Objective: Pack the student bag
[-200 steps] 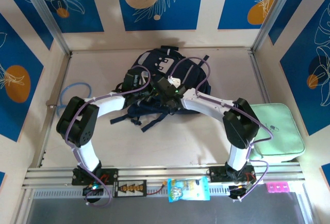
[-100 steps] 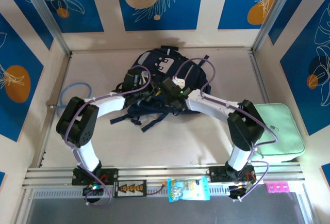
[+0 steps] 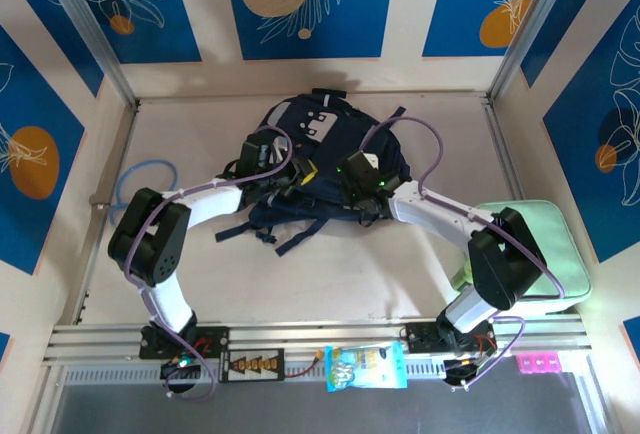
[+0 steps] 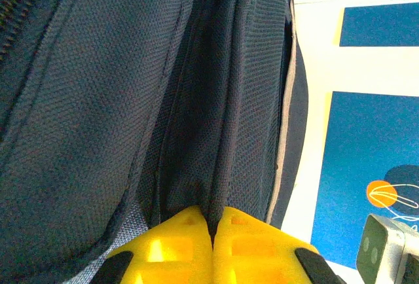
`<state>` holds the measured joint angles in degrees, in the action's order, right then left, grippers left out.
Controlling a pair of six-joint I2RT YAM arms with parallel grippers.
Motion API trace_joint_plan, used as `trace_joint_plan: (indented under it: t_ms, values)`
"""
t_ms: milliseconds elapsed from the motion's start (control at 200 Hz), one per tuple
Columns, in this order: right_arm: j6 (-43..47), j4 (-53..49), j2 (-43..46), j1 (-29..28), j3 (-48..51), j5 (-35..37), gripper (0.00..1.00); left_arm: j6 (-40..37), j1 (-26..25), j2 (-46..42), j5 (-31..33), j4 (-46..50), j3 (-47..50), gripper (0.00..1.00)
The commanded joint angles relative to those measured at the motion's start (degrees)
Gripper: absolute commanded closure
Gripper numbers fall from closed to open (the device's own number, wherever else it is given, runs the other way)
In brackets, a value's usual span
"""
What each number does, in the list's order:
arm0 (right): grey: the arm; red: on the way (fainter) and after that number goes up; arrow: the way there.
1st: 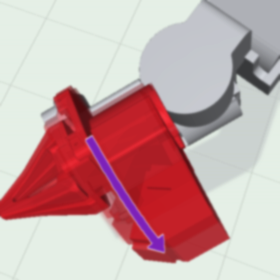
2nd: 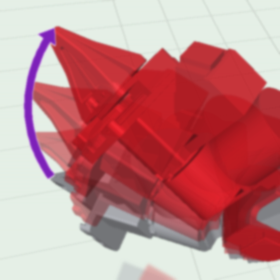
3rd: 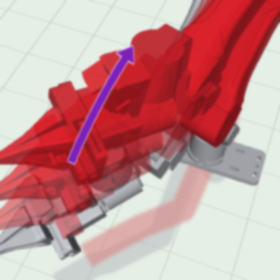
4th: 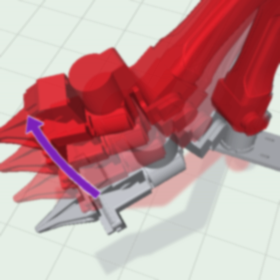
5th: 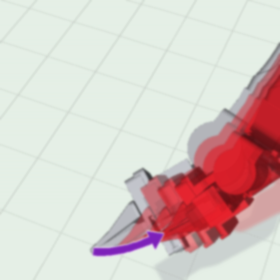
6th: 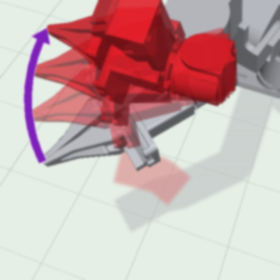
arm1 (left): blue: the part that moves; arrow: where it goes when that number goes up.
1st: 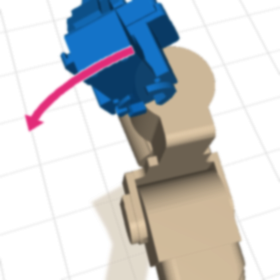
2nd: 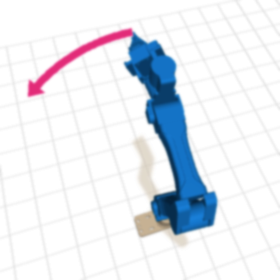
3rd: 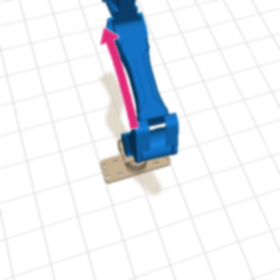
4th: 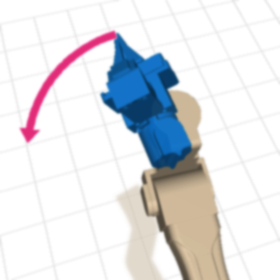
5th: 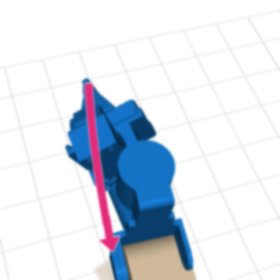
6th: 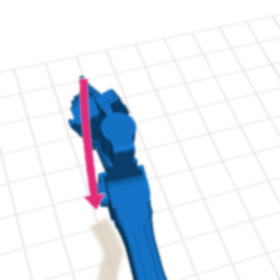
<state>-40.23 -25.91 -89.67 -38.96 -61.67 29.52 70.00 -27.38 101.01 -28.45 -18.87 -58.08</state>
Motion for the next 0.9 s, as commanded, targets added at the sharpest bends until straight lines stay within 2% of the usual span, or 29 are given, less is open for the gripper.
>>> trace_joint_plan:
  t_ms: [0, 155, 390, 505, 550, 685, 895]
  values:
    - [3.7, 2.5, -1.9, 0.1, -2.1, -1.3, 0.79, -1.6, 0.4, -2.5, -1.6, -1.7, -1.0, 1.00]
    - [3.6, 2.0, -3.6, 0.1, -3.1, -0.8, 0.79, -2.0, 0.4, -2.6, -1.8, -1.3, -1.4, 1.00]
    - [4.1, 0.9, -0.8, 0.8, -0.9, 2.2, 0.91, -3.3, 1.6, -2.8, -1.4, 0.0, -1.2, 1.00]
    - [8.7, 2.2, 2.7, 2.7, 2.4, 2.3, 0.93, -5.1, 2.9, -2.9, -1.7, 1.9, -0.8, 1.00]
    - [11.8, 3.6, 4.1, 3.8, 4.2, 0.9, 0.94, -5.9, 3.2, -2.9, -2.0, 2.7, -0.6, 1.00]
    - [18.4, 6.4, 7.0, 8.2, 7.8, -9.9, 0.94, -8.2, 3.4, -3.2, -2.5, 5.0, 0.2, 1.00]
    - [18.8, 3.6, 4.9, 8.3, 4.0, -8.5, 1.00, -9.6, 3.5, -2.8, -3.6, 5.1, 0.6, 1.00]
